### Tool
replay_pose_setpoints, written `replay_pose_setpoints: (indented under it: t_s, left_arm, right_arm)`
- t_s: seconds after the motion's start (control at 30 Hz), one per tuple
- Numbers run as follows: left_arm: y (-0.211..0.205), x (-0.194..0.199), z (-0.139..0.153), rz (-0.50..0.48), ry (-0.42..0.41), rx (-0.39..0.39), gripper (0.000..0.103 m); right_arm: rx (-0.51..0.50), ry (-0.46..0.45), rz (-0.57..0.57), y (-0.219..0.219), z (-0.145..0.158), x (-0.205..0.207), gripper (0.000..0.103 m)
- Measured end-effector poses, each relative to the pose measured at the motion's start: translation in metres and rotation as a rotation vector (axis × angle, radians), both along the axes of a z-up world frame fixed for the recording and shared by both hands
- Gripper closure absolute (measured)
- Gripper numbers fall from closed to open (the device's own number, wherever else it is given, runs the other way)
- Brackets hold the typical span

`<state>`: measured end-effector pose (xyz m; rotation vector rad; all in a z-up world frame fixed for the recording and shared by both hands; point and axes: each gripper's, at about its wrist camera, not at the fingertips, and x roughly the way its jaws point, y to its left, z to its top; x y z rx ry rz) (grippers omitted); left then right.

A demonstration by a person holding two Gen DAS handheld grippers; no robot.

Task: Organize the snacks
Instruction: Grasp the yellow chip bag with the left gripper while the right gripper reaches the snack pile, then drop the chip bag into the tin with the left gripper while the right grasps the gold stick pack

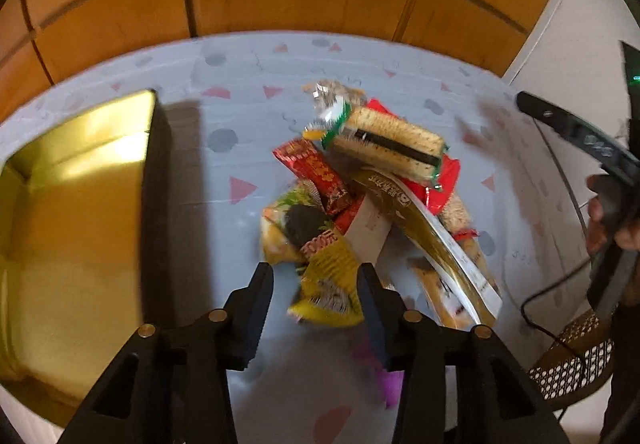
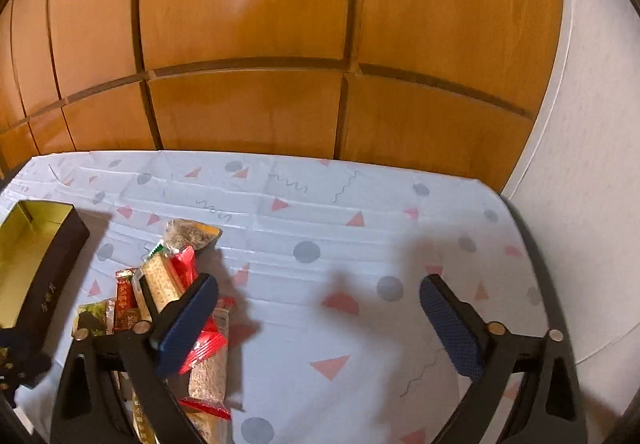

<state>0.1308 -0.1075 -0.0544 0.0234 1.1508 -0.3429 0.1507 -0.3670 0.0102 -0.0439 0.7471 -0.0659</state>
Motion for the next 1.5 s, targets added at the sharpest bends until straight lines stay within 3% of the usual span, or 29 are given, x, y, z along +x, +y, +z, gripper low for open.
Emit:
replay_pose_setpoints:
  t_s: [0.07, 0.27, 0.3, 0.4, 0.47, 0.63, 0.73, 0.87, 1.0, 1.17, 1.27, 1.33, 1.37, 1.5]
  left_arm:
    - [-0.003, 0.012, -0.011, 0.025, 0.040, -0.033, 0.041]
    - [-0.013, 0.029, -0.031, 0.045, 0.036, -0.013, 0.040]
    - [-0.012, 0.031, -0.035, 0.047, 0.041, -0.010, 0.043]
    - [-0.006, 0.030, -0.040, 0.037, 0.073, -0.052, 0.069]
    - [-0.001, 0.024, -0.038, 0.025, 0.036, -0.028, 0.071]
    - [0.012, 0.004, -0.023, 0.010, -0.017, -0.060, 0.073]
    - [0.019, -0.010, -0.008, -0.007, -0.065, -0.068, 0.073]
    - [0.036, -0.029, 0.022, -0.034, -0.144, -0.100, 0.073]
    - [0.072, -0.031, 0.050, 0.029, -0.189, -0.143, 0.073]
    - [0.129, -0.024, 0.067, 0.149, -0.220, -0.137, 0.073]
    - [0.167, -0.013, 0.064, 0.245, -0.193, -0.119, 0.073]
    - [0.184, -0.002, 0.054, 0.292, -0.154, -0.075, 0.073]
    - [0.188, -0.001, 0.051, 0.312, -0.146, -0.070, 0.073]
    - [0.199, 0.026, 0.025, 0.331, -0.067, -0.056, 0.073]
  right_arm:
    - [0.046, 0.024, -0.010, -0.007, -0.004, 0.004, 0.004]
    - [0.120, 0.055, 0.014, -0.009, -0.008, 0.008, 0.004]
    - [0.119, 0.064, 0.021, -0.008, -0.009, 0.009, 0.004]
    - [0.115, 0.071, 0.038, -0.005, -0.012, 0.011, 0.004]
    - [0.105, 0.076, 0.044, -0.004, -0.013, 0.010, 0.004]
    - [0.145, 0.133, 0.084, -0.001, -0.020, 0.012, 0.040]
    - [0.223, 0.182, 0.161, 0.004, -0.026, 0.011, 0.043]
    - [0.357, 0.286, 0.391, 0.033, -0.033, 0.005, 0.043]
    - [0.335, 0.376, 0.552, 0.071, -0.045, -0.006, 0.043]
    - [0.273, 0.475, 0.562, 0.090, -0.068, -0.005, 0.043]
    - [0.262, 0.503, 0.567, 0.102, -0.077, -0.006, 0.055]
    - [0.229, 0.486, 0.552, 0.107, -0.078, -0.004, 0.074]
    - [0.221, 0.470, 0.534, 0.109, -0.077, -0.005, 0.078]
    - [0.252, 0.478, 0.515, 0.105, -0.079, -0.003, 0.078]
